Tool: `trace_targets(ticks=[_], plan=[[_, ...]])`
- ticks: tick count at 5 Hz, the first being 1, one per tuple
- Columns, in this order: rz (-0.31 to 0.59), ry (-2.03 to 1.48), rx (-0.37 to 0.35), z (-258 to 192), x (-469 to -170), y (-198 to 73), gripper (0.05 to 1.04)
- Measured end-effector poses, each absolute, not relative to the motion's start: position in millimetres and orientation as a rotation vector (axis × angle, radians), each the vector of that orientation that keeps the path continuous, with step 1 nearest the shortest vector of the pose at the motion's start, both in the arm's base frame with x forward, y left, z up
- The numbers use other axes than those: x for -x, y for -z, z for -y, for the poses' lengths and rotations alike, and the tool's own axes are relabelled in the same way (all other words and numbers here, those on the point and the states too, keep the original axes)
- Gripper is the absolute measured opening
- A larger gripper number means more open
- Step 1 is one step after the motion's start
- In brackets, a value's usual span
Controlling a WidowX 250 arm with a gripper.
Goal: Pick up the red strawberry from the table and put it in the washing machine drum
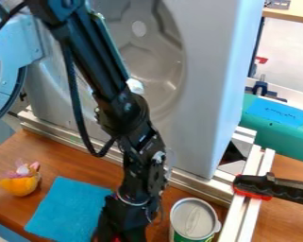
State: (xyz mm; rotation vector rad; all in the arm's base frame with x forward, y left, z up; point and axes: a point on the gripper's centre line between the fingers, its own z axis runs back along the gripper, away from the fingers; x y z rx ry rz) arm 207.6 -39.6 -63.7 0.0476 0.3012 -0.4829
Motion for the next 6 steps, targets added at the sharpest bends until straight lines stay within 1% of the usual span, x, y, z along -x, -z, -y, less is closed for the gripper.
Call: trace_targets(ticks=[1, 2, 3, 4, 5, 6], plan=[[-0.285, 0.468, -0.049, 40.6, -211.2, 66.4, 1.008], [-0.278, 0.412, -0.077, 38.9, -217.8, 73.2, 1.008], [-0.242, 0.415, -0.045, 44.7, -226.6, 73.7, 0.973], [-0.243, 0.409, -0.038, 45.0, -226.5, 73.7, 0.845], [-0.258, 0.395, -0.011, 45.8, -209.8, 62.4, 0.845], [-0.182, 0.333, -0.041, 32.8, -204.7, 21.5, 0.845]])
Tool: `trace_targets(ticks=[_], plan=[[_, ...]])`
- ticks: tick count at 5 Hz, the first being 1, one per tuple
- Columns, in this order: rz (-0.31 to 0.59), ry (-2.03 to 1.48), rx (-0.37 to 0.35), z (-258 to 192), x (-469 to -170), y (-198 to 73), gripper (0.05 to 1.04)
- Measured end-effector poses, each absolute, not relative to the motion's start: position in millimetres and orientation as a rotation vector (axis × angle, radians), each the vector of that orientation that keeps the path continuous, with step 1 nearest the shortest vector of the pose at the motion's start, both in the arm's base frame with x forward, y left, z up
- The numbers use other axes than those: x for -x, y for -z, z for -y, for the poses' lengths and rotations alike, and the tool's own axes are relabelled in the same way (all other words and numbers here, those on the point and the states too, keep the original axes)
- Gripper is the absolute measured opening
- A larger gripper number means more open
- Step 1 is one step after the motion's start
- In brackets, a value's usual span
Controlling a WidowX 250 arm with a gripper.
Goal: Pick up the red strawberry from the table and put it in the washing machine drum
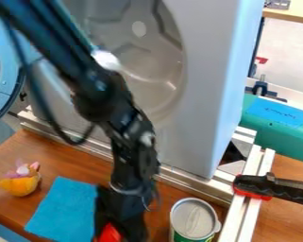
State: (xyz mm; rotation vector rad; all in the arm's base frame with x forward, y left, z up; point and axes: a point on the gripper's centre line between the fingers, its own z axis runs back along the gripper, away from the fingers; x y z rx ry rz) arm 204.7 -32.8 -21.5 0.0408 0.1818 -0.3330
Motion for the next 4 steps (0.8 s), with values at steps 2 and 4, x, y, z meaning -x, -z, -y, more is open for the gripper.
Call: trace_targets(ticks=[2, 4], plan=[[0.11, -0.069, -0.086, -46.8, -237.4, -43.0, 0.845], [0.41, -0.216, -0.004, -88.9, -283.6, -77.6, 0.845]])
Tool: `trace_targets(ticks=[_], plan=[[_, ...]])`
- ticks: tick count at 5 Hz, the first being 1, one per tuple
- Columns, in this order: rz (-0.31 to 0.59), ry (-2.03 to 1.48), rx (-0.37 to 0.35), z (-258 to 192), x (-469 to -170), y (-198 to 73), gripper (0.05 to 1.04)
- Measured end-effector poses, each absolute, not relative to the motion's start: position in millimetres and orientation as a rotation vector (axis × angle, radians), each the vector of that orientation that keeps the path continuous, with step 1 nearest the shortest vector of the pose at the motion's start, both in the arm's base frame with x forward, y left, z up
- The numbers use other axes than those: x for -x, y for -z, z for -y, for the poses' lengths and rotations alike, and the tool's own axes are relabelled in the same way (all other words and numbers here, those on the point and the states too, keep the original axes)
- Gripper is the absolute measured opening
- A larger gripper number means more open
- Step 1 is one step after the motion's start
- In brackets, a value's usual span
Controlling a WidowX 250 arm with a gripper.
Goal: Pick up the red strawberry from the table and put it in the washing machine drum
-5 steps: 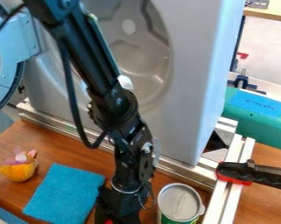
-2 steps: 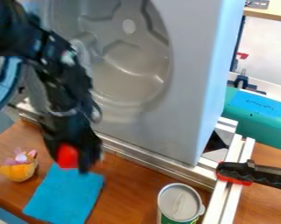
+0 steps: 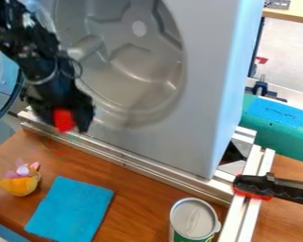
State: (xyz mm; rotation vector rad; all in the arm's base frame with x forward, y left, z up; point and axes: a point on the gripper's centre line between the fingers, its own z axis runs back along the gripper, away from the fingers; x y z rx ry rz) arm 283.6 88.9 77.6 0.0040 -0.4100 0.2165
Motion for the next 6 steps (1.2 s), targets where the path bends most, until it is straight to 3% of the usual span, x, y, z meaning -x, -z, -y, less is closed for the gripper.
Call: trace_targets(ticks=[2, 4, 6], plan=[[0.459, -0.263, -0.029, -60.5, -327.0, -85.5, 0.845], [0.424, -0.375, -0.092, -27.6, -379.2, -75.9, 0.845], [0.421, -0.461, -0.168, -41.3, -408.2, -65.2, 0.845]])
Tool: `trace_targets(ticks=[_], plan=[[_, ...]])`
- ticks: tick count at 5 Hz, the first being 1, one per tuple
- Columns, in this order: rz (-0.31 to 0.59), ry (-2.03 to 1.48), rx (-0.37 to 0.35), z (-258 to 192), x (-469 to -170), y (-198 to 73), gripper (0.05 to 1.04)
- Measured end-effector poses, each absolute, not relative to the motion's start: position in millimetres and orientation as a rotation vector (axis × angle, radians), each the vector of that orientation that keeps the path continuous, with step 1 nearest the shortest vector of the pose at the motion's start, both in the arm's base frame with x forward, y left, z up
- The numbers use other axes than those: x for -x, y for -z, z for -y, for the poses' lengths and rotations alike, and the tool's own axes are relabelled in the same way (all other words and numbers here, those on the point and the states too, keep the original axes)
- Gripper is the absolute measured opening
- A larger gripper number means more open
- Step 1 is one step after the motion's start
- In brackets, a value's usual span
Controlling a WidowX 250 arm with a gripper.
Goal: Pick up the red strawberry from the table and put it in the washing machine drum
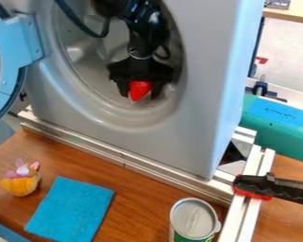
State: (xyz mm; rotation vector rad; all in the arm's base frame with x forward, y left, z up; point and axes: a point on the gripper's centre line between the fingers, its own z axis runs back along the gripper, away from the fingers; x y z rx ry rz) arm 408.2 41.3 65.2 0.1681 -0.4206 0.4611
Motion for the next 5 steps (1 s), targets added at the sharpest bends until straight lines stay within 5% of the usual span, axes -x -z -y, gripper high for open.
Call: trace_targets(ticks=[3, 4, 5], plan=[[0.349, -0.412, -0.222, -76.6, -440.0, -40.8, 0.885], [0.343, -0.442, -0.188, -76.6, -437.0, -39.9, 1.002], [0.328, -0.437, -0.164, -71.2, -423.0, -37.7, 1.001]])
